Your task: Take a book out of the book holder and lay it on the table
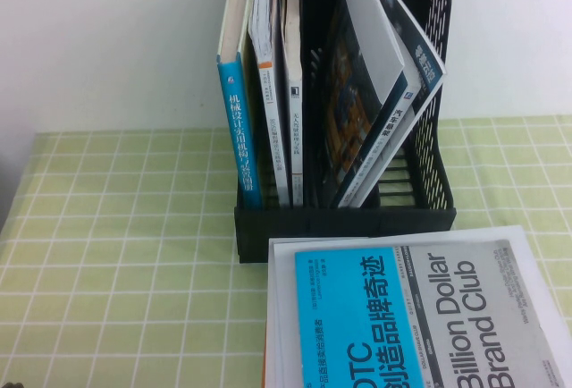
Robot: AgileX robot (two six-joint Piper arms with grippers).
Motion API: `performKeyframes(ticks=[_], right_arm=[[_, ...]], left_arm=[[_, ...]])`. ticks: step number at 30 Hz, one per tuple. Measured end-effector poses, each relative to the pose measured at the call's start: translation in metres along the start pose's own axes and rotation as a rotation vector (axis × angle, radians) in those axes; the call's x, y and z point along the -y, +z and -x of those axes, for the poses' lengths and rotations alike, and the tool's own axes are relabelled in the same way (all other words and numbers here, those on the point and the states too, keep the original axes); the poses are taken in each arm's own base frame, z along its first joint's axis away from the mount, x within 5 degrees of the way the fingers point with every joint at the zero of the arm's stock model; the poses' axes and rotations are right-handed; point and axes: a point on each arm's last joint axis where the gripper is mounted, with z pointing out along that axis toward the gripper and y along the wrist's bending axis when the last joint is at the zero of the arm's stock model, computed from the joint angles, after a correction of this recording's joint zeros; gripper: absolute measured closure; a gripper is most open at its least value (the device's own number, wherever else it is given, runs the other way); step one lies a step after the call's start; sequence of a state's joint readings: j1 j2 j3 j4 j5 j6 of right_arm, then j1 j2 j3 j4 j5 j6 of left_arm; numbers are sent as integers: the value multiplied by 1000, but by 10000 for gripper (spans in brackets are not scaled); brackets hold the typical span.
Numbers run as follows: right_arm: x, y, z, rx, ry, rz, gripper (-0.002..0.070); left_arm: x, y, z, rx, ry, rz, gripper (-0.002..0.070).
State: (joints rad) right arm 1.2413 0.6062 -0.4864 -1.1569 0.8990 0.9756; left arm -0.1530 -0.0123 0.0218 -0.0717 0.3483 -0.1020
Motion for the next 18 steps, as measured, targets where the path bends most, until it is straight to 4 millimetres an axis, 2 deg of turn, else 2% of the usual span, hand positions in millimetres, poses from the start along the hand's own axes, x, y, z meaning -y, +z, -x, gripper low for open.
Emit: performKeyframes(ticks=[18], right_arm=[[0,0,0,0,0,0,673]], left_arm=[[0,0,0,-2,19,3,677]])
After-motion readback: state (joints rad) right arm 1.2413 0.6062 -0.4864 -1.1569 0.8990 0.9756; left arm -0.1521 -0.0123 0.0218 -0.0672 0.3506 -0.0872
